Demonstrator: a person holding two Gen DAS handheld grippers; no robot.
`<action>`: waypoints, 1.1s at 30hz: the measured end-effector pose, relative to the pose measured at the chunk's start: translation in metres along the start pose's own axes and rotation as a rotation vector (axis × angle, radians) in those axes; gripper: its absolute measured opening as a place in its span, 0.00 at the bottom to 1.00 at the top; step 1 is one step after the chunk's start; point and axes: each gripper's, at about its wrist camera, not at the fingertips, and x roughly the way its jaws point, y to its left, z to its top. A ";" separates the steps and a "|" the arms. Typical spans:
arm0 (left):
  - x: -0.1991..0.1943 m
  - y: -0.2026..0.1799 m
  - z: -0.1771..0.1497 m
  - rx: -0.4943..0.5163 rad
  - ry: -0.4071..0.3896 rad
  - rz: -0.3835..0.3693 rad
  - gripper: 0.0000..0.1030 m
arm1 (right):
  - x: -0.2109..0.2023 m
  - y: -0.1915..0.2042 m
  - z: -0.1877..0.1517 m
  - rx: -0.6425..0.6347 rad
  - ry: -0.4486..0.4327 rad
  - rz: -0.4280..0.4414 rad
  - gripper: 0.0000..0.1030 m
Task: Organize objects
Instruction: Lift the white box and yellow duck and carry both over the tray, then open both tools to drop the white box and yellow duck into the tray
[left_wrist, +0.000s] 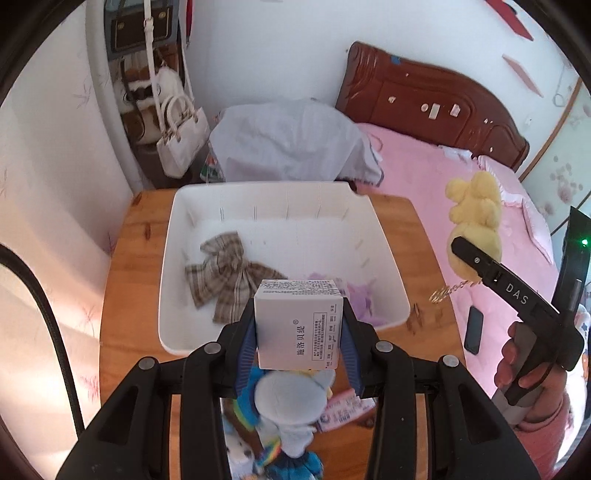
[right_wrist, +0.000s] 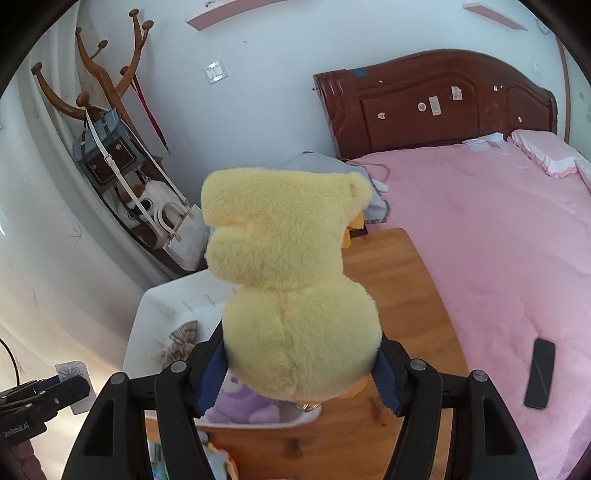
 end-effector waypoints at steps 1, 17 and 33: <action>0.002 0.002 0.002 0.008 -0.012 -0.008 0.43 | 0.002 0.002 0.001 0.005 -0.008 0.008 0.66; 0.074 0.060 0.022 -0.119 0.033 -0.021 0.43 | 0.054 0.051 0.002 -0.114 -0.093 0.026 0.68; 0.090 0.077 0.019 -0.166 0.055 -0.016 0.44 | 0.092 0.069 -0.008 -0.149 0.015 -0.001 0.73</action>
